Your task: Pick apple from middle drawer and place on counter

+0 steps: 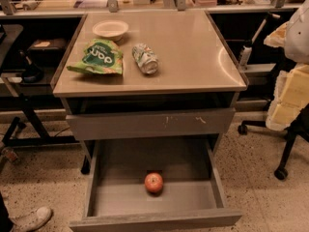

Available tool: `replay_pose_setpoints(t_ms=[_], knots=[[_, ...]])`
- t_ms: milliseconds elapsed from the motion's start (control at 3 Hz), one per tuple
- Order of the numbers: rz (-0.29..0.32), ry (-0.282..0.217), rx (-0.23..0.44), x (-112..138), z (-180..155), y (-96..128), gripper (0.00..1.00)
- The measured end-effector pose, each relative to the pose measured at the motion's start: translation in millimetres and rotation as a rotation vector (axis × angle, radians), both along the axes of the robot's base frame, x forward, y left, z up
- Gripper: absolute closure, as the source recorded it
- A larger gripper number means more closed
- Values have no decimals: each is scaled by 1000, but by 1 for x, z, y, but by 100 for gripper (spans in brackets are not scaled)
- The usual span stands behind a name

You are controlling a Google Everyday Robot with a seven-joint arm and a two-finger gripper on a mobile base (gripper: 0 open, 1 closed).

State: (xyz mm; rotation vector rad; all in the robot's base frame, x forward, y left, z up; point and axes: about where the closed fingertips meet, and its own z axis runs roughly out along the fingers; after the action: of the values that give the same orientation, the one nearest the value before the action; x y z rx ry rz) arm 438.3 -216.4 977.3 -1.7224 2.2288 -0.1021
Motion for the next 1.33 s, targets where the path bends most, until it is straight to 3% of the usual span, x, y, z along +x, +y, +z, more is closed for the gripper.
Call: replay_pose_setpoints(t_ms=[333,667,1000,1333], knots=[[0,0,0,0,0,0,0],[21,35,16,-5,-33,13,0],[59,96,50,-5,-109,51,0],[73,146,65,-7,-175,75,0]])
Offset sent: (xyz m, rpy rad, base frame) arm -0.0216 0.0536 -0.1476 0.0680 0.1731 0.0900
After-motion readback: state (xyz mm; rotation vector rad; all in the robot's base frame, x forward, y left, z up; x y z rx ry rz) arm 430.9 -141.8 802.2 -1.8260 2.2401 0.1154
